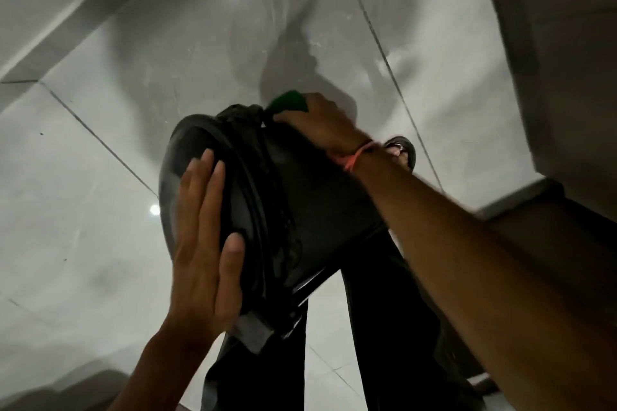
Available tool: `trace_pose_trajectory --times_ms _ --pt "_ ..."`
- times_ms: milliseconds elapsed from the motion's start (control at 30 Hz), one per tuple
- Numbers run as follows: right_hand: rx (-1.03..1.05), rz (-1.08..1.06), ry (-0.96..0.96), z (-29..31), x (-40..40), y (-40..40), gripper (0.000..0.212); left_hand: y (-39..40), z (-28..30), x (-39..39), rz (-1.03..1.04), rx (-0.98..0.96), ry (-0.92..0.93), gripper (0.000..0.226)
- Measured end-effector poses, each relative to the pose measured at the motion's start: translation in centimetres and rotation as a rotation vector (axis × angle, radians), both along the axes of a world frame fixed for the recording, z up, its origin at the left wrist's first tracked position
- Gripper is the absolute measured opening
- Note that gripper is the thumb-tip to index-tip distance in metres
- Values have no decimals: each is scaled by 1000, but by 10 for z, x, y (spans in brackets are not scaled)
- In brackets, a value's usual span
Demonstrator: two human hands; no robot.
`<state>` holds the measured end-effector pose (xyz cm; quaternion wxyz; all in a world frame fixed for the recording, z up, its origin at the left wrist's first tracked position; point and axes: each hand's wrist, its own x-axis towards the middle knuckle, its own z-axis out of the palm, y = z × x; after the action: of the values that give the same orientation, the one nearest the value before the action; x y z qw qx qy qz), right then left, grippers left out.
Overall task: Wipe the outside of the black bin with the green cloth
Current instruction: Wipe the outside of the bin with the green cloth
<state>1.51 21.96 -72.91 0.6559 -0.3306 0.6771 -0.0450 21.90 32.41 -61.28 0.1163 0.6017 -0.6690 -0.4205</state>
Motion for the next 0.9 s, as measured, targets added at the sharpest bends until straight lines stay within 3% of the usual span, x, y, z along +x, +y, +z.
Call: trace_pose_trajectory --times_ms 133,200,333,400,467,533,633,767,900 --pt "-389 -27 82 76 22 67 44 11 2 25 -86 -101 -61 62" --pt "-430 -60 70 84 1 99 44 7 -2 24 -98 -101 -62 62" --pt "-137 -86 254 25 -58 96 47 1 -7 15 -92 -82 -49 65" --pt "80 -111 251 -8 -75 65 53 1 -5 16 -124 -98 -91 64" --pt "127 1 193 -22 -64 35 48 -6 -1 18 -199 -157 -163 61" --pt "-23 140 175 -12 -28 15 42 -22 -1 23 -333 -248 -271 62" --pt "-288 121 144 36 21 24 47 -46 -6 27 -469 -303 -346 70" --pt "-440 5 113 99 23 92 53 -57 -11 20 -494 -297 -265 69" --pt "-482 18 172 87 -2 151 58 -64 -16 16 -509 -188 -120 67"
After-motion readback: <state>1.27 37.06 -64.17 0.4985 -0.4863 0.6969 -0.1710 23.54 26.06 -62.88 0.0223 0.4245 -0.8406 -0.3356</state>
